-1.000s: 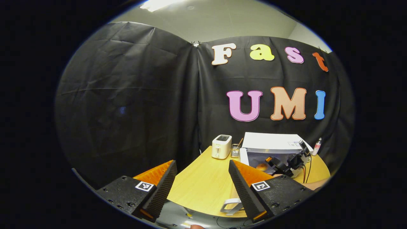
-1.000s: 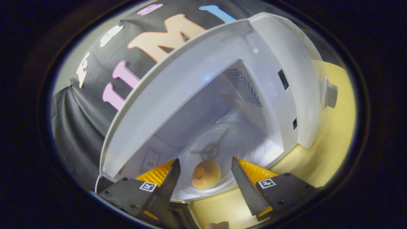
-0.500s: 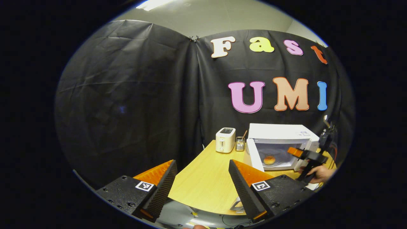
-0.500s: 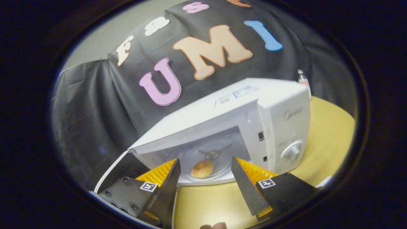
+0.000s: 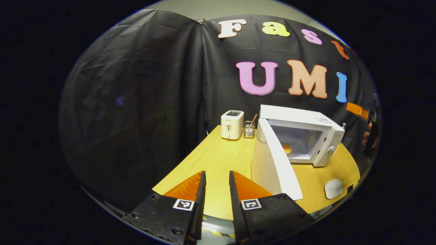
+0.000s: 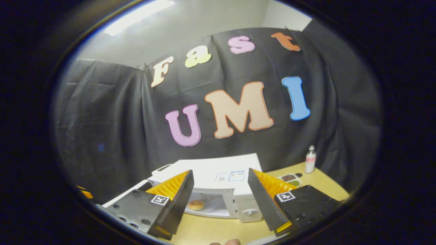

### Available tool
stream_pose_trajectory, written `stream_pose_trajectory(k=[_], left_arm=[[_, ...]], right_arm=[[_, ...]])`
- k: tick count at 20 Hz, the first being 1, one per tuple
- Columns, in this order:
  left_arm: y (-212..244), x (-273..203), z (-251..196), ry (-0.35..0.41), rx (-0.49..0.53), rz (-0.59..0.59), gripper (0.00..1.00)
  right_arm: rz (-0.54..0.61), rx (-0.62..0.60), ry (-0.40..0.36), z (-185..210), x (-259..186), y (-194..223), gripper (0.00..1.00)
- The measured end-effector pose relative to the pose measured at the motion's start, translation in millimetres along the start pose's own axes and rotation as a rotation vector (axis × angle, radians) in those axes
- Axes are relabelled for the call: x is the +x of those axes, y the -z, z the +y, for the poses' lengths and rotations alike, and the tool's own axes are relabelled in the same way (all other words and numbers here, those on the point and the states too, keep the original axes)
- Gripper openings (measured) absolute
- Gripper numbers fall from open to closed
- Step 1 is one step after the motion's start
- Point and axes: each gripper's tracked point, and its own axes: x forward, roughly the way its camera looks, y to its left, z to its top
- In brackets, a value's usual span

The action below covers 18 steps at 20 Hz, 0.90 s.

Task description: Open the microwave oven with the left hand, put the food in, and close the microwave oven.

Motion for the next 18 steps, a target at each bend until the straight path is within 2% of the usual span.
stream_pose_trajectory(k=[2,5,6,7,8,9,12,13,14,15,17,18], left_arm=[[24.4,7.3,-12.3,0.040,0.009,0.064,0.24],[60.3,13.0,-33.6,0.107,0.006,0.186,0.18],[69.6,9.1,-36.6,0.112,0.027,0.225,0.07],[72.9,10.5,-43.0,0.122,0.045,0.221,0.11],[71.2,10.8,-52.0,0.146,0.056,0.217,0.11],[68.6,9.1,-65.3,0.183,0.062,0.213,0.12],[68.9,7.8,-97.1,0.255,0.096,0.210,0.11],[67.9,8.4,-107.0,0.271,0.115,0.207,0.11],[67.6,9.3,-117.3,0.292,0.129,0.204,0.11],[66.4,9.3,-127.4,0.315,0.139,0.201,0.11],[66.7,11.0,-147.9,0.359,0.155,0.203,0.11],[68.6,12.4,-156.6,0.379,0.164,0.206,0.11]], right_arm=[[-0.037,-0.013,0.007,-2.9,-11.1,-28.0,0.87],[-0.090,-0.086,0.027,-14.7,-29.8,-66.4,0.87],[-0.094,-0.096,0.031,-16.2,-34.4,-74.9,0.87],[-0.091,-0.096,0.040,-20.1,-38.3,-80.2,0.97],[-0.093,-0.091,0.049,-24.5,-41.9,-86.5,0.87],[-0.095,-0.091,0.065,-27.2,-47.0,-92.3,0.97],[-0.128,-0.107,0.102,-44.2,-60.9,-110.5,0.97],[-0.128,-0.114,0.113,-50.0,-66.3,-111.5,0.87],[-0.125,-0.116,0.125,-56.0,-71.1,-113.5,0.97],[-0.124,-0.116,0.141,-63.3,-75.3,-116.5,0.87],[-0.127,-0.110,0.176,-77.1,-89.6,-124.8,0.87],[-0.132,-0.107,0.194,-84.4,-97.2,-129.8,0.97]])
